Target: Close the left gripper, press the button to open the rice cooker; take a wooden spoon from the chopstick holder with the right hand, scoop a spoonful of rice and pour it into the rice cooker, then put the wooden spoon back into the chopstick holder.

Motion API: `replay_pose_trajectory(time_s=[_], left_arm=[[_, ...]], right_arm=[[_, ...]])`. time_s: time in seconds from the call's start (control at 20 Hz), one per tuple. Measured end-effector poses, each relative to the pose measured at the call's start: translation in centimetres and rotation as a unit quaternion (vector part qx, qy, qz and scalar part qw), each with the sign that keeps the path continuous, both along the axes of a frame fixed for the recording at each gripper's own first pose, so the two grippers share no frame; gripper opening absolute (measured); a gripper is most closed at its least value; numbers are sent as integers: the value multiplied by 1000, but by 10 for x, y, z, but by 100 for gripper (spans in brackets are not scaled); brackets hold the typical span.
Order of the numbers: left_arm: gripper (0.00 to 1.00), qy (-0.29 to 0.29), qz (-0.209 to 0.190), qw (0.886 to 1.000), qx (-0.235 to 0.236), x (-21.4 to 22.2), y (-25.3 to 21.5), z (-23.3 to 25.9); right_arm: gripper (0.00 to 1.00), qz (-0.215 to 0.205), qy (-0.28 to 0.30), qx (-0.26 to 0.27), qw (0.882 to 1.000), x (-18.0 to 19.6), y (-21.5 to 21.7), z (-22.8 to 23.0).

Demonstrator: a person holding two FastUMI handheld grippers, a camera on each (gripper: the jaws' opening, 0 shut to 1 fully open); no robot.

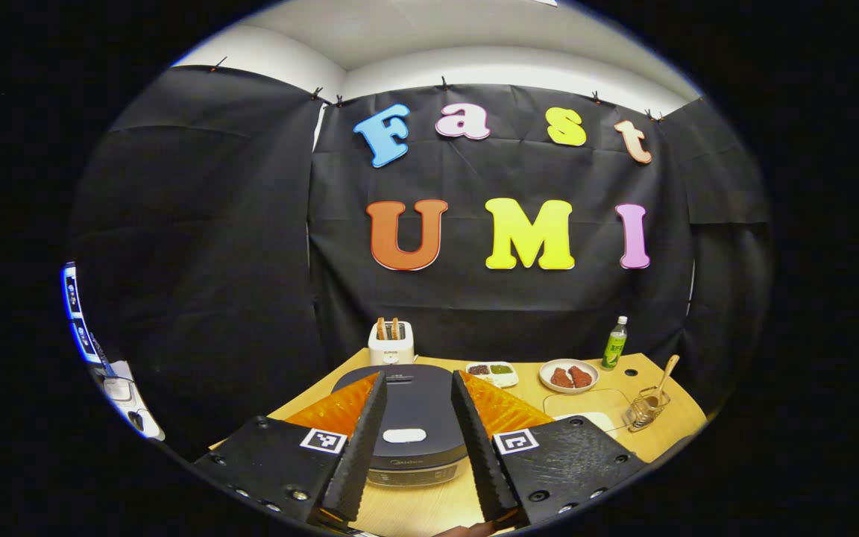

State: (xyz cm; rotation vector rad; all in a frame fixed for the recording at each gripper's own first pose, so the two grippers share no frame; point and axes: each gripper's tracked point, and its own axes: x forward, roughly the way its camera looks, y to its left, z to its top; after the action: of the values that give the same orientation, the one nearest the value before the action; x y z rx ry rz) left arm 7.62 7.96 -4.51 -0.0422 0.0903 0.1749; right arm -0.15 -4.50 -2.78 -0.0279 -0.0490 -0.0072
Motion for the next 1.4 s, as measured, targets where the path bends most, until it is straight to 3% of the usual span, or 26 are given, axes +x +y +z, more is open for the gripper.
replay_pose_trajectory(time_s=[0.05,0.15,0.2,0.3,0.4,0.75,1.1,1.25,1.4], left_arm=[[58,11,-3,1000,-7,6,1,-8],[17,27,-5,999,-31,10,0,-16],[27,38,-3,999,-39,14,3,-25],[26,54,-2,998,-40,25,4,-41],[0,96,17,995,-34,31,11,-63],[0,185,16,981,-54,43,7,-121],[1,195,-4,979,-53,46,4,-134],[0,180,9,981,-66,51,7,-128],[0,205,7,977,-63,44,5,-139]], right_arm=[[100,10,13,4,1000,-1,4,-6],[100,26,26,4,999,-1,8,-13],[100,24,26,-1,999,1,5,-14],[100,20,26,-10,999,3,2,-18],[100,20,32,-12,999,4,3,-22],[100,19,46,-22,998,10,0,-33],[100,39,49,-43,997,18,13,-45],[100,40,50,-44,997,19,13,-44],[100,34,52,-43,997,22,11,-48]])
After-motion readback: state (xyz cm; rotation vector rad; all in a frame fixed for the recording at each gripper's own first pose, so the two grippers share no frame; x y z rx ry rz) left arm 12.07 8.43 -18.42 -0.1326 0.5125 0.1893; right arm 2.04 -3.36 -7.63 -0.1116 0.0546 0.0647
